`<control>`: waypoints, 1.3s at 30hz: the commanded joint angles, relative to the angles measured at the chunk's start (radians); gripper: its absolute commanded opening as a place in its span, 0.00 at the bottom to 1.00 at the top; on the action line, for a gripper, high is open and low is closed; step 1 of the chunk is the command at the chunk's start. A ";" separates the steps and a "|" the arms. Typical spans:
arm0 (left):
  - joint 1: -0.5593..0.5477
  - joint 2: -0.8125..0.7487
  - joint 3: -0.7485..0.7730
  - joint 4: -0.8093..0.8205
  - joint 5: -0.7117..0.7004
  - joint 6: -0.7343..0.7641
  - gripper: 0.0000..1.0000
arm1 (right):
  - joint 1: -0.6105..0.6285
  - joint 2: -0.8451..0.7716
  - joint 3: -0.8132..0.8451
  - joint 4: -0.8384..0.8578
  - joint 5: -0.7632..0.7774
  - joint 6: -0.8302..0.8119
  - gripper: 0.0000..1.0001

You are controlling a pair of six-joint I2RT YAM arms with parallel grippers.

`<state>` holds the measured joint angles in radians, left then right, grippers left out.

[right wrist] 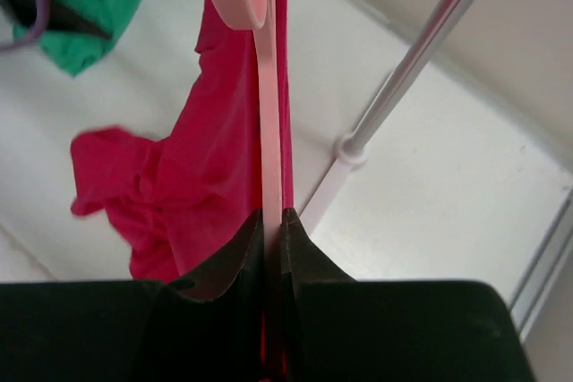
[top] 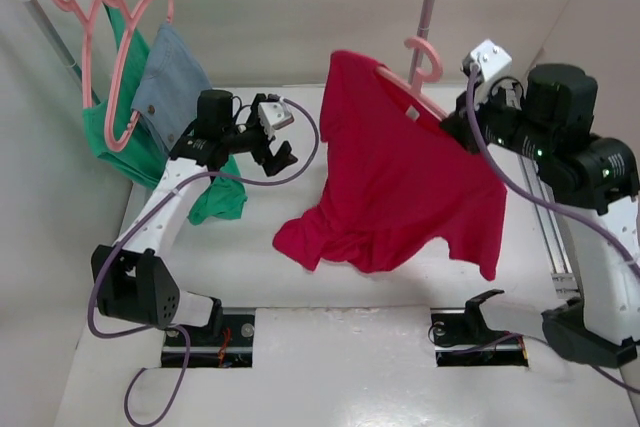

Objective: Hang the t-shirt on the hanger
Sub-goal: Hang the hanger with tshirt onto the clothesline

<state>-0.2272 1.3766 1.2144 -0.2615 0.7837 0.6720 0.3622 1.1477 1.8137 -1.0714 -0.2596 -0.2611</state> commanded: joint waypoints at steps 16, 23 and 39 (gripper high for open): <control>-0.112 -0.281 -0.185 -0.041 -0.090 -0.038 0.94 | 0.080 0.460 0.621 0.394 0.339 0.074 0.00; -0.112 -0.324 -0.231 -0.012 -0.109 -0.072 0.94 | 0.057 0.517 0.610 0.530 0.359 0.094 0.00; -0.112 -0.352 -0.280 0.039 -0.120 -0.091 0.94 | 0.017 0.543 0.389 0.584 0.298 0.154 0.00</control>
<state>-0.3344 1.0618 0.9451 -0.2619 0.6537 0.6025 0.3859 1.7210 2.2166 -0.5365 0.0711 -0.1276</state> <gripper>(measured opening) 0.938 0.121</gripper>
